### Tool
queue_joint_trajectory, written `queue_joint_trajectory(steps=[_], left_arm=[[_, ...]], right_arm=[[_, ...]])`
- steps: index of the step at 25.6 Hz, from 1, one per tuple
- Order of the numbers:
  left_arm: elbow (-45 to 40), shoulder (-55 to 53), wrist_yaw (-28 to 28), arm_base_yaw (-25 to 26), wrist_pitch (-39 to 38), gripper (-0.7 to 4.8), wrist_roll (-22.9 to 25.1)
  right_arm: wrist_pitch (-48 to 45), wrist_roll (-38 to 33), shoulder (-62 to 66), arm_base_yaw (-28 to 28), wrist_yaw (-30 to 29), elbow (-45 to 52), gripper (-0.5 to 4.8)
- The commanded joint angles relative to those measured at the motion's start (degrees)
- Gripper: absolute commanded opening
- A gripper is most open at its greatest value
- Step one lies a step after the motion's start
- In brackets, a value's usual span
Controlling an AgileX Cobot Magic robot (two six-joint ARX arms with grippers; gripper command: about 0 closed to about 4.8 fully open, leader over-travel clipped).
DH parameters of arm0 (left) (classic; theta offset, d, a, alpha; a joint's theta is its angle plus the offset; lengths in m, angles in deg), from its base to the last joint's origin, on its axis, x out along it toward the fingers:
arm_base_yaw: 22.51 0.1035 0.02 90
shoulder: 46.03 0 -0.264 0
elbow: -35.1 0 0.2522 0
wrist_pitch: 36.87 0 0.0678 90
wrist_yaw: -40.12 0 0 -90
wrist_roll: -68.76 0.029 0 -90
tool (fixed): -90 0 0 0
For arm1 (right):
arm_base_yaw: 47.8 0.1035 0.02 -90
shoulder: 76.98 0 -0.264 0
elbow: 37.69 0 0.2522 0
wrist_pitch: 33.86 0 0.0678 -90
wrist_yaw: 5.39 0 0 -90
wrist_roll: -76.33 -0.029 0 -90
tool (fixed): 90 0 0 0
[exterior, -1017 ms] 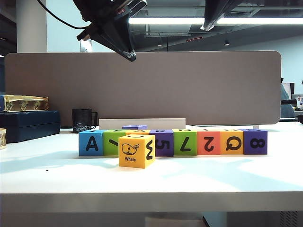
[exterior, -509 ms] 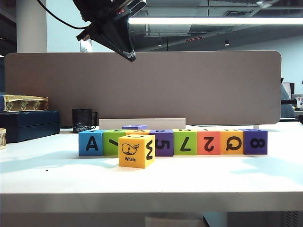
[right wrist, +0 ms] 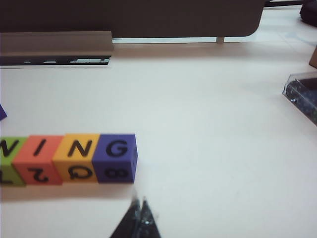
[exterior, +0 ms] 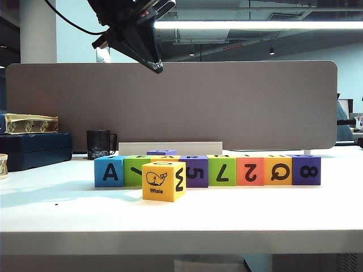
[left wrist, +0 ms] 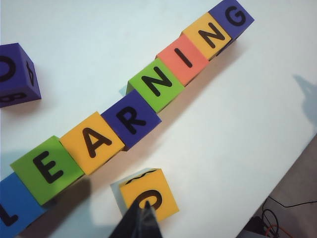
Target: Select the appropriate blocks from the scattered letter blocks on the table and arrange them in a row to spell out "LEARNING".
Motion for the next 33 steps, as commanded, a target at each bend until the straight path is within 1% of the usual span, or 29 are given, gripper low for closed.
queue_joint_trajectory(steps=[1, 4, 7, 9, 13, 20, 33], left_arm=[[0.2, 0.3, 0.2, 0.0, 0.4, -0.06, 0.2], [0.2, 0.3, 0.2, 0.0, 0.4, -0.06, 0.2], [0.2, 0.3, 0.2, 0.0, 0.5, -0.06, 0.2], [0.2, 0.3, 0.2, 0.0, 0.5, -0.06, 0.2], [0.2, 0.3, 0.2, 0.0, 0.5, -0.06, 0.2], [0.2, 0.3, 0.2, 0.0, 0.5, -0.06, 0.2], [0.2, 0.3, 0.2, 0.0, 0.9, -0.06, 0.2]], right_arm=[[-5.0, -0.3, -6.2, -0.4, 0.3, 6.8, -0.01], [-9.0, -0.3, -15.3, -1.7, 0.3, 14.6, -0.01], [-9.5, -0.4, -20.2, -3.0, 0.3, 17.6, -0.01], [-9.4, -0.5, -21.4, -3.7, 0.2, 18.2, -0.01], [-5.3, -0.6, -23.2, -4.6, 0.3, 18.3, -0.01], [9.5, -0.6, -29.1, -4.5, 0.4, 18.3, -0.01], [9.0, -0.1, -29.6, -4.5, 0.0, 18.3, -0.01]])
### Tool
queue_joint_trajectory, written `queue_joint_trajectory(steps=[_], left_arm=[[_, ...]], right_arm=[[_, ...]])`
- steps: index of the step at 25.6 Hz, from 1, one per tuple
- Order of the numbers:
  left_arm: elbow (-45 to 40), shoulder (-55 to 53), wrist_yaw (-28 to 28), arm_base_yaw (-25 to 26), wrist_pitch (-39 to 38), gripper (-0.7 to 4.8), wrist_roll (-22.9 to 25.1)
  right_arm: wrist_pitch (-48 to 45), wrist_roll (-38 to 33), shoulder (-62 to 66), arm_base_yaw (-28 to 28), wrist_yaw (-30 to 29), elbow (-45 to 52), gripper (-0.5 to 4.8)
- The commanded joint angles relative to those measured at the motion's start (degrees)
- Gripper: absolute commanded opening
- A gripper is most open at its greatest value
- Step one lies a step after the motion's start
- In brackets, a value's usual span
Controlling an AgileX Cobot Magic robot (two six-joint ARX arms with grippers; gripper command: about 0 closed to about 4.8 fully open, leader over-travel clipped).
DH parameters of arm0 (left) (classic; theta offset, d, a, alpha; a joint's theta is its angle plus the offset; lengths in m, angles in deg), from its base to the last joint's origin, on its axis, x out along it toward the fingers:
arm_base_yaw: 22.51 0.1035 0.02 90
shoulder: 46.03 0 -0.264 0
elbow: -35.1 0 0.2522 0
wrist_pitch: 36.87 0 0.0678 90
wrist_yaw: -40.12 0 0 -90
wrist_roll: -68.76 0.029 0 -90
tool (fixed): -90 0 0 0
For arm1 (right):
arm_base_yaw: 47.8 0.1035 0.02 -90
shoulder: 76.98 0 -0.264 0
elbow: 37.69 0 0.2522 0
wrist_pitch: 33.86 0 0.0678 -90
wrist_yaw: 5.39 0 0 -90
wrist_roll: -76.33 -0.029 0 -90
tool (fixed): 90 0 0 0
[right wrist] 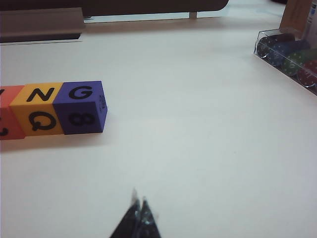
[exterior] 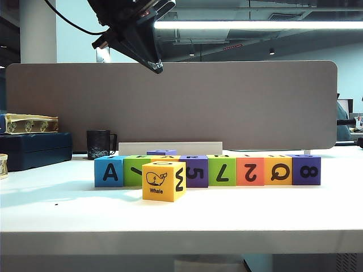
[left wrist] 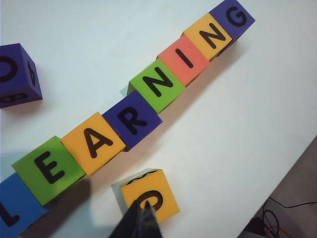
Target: Select the appropriate blocks from the scattered letter blocks on the table and arrange them in a row to spell out "LEARNING".
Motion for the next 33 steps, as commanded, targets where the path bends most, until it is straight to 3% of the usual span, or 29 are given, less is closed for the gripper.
queue_joint_trajectory(steps=[1, 19, 22, 30, 33], left_arm=[[0.2, 0.3, 0.2, 0.0, 0.8, -0.06, 0.2], [0.2, 1.3, 0.0, 0.0, 1.2, -0.06, 0.2], [0.2, 3.2, -0.1, 0.0, 3.2, -0.06, 3.9], [-1.9, 9.9, -10.5, 0.4, 9.9, -0.06, 5.2], [-8.7, 14.4, -11.5, 1.2, 17.9, -0.06, 5.2]], right_arm=[[-0.4, 0.1, -0.7, 0.0, -0.1, 0.1, -0.01], [-0.4, 0.1, -0.7, 0.0, -0.1, 0.1, -0.01], [-0.4, 0.1, -0.7, 0.0, 0.0, 0.1, -0.01], [-0.4, 0.1, -0.7, 0.1, -0.1, 0.1, -0.01], [-0.4, 0.1, -0.7, 0.0, -0.1, 0.1, -0.01]])
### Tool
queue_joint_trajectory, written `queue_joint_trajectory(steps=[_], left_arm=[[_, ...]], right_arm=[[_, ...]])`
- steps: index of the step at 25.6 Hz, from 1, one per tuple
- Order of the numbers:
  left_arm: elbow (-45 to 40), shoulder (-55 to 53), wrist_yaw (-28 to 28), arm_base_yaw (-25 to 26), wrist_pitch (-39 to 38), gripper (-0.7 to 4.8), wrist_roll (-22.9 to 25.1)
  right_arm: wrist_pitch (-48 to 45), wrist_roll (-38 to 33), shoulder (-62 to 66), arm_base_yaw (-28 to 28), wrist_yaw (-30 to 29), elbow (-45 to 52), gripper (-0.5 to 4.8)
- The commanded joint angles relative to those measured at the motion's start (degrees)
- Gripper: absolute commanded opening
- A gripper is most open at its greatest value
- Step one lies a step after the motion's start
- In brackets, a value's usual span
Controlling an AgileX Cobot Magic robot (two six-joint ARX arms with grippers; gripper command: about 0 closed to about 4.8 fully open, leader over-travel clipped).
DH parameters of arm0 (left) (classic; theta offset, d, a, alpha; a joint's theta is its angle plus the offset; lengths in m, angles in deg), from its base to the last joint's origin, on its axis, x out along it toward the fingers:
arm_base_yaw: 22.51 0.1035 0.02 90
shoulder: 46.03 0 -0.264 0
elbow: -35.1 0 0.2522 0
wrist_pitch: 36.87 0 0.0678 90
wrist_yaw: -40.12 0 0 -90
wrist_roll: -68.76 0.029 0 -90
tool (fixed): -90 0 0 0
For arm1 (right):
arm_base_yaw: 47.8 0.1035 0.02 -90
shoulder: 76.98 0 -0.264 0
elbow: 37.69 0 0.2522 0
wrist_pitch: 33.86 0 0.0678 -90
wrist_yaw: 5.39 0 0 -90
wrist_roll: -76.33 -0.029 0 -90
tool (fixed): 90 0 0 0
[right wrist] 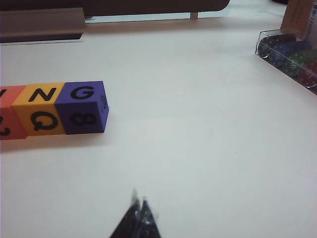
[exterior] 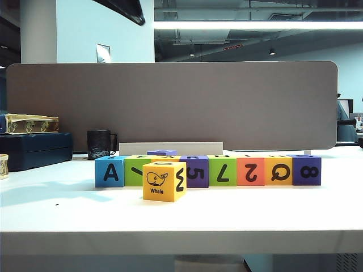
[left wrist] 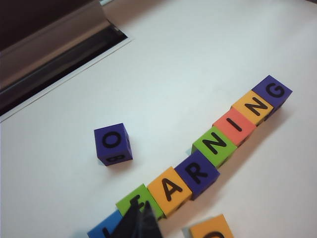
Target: Select the appropriate blocks from the scattered letter blocks on the table and arrange them in a row to spell out "LEARNING".
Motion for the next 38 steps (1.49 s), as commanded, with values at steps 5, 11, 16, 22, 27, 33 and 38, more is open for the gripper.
queue_joint_trajectory(steps=[5, 11, 16, 22, 27, 33, 38], left_arm=[[-15.7, 10.0, -0.8, 2.2, 17.8, -0.06, 0.0], [-26.0, 19.8, -0.8, 7.9, 19.6, -0.06, -0.3], [-35.8, 29.7, -0.8, 14.9, 21.2, -0.06, -0.3], [-45.2, 38.3, -0.8, 20.8, 22.0, -0.06, -0.3], [-55.5, 47.7, -0.8, 26.0, 25.5, -0.06, -4.0], [-71.4, 61.9, -0.8, 29.0, 29.6, -0.05, -6.6], [-78.1, 67.9, -0.8, 29.1, 31.0, -0.06, -8.8]], right_arm=[[-0.4, 0.0, -0.7, 0.0, 0.0, 0.1, -0.01], [-0.4, 0.0, -0.7, 0.0, 0.0, 0.1, -0.01], [-0.4, 0.0, -0.7, 0.0, 0.0, 0.1, -0.01], [-0.4, 0.0, -0.7, 0.0, 0.0, 0.1, -0.01], [-0.4, 0.0, -0.7, 0.1, 0.0, 0.1, -0.01], [-0.4, 0.0, -0.7, 0.1, 0.0, 0.1, -0.01], [-0.4, 0.0, -0.7, 0.1, 0.0, 0.1, -0.01]])
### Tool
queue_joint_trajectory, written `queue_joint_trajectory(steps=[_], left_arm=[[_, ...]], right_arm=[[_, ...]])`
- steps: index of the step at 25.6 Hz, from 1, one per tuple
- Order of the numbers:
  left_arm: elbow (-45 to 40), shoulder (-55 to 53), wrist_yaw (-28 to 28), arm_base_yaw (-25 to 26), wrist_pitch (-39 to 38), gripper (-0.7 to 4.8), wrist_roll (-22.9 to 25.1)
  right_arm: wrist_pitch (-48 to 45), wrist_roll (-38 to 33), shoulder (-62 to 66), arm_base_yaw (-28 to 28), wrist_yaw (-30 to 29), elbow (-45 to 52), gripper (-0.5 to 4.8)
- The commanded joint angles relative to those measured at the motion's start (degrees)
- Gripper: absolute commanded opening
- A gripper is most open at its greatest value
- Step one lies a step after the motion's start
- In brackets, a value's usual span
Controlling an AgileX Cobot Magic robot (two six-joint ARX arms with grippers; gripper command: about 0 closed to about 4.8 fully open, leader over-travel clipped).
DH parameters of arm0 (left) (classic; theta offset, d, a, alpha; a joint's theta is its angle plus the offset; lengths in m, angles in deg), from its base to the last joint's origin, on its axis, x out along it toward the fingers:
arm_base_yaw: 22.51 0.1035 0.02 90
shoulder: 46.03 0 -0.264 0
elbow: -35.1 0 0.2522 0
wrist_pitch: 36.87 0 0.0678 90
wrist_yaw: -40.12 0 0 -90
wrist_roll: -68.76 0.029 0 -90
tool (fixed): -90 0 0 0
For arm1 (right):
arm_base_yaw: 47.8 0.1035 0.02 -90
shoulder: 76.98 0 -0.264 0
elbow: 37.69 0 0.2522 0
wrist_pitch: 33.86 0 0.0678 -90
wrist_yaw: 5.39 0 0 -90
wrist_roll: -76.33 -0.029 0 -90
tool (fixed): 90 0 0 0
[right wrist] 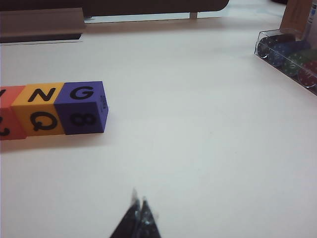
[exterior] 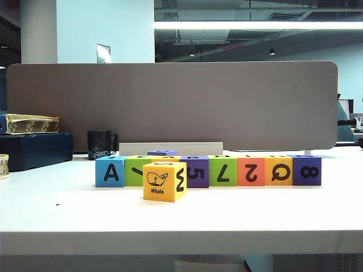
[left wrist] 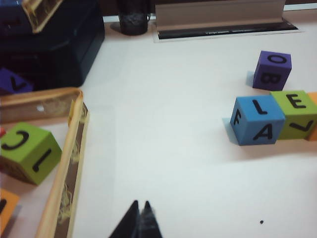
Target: Select the appropriate blocks from the scattered letter blocks on the table and arrange them in a row to spell out "LEARNING".
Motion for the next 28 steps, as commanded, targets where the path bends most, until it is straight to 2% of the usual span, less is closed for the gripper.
queue_joint_trajectory(steps=[1, 13, 16, 21, 28], left_arm=[[-3.1, 3.2, -0.4, 0.3, 2.2, -0.05, -2.2], [-14.0, 15.8, -1.0, 0.5, 2.1, -0.06, -4.4], [-14.1, 18.3, -2.1, 0.8, -1.0, -0.06, -4.6], [-14.2, 19.3, -5.9, 0.8, -1.3, -0.05, -4.9], [-14.2, 19.3, -6.1, 0.8, -1.3, -0.05, -4.3]], right_arm=[[-0.4, 0.0, -0.7, 0.0, 0.1, 0.1, -0.01], [-0.4, 0.0, -0.7, 0.0, 0.1, 0.1, -0.01], [-0.4, 0.0, -0.7, 0.0, 0.1, 0.1, -0.01], [-0.4, 0.0, -0.7, 0.0, 0.1, 0.1, -0.01], [-0.4, 0.0, -0.7, 0.0, 0.1, 0.1, -0.01]])
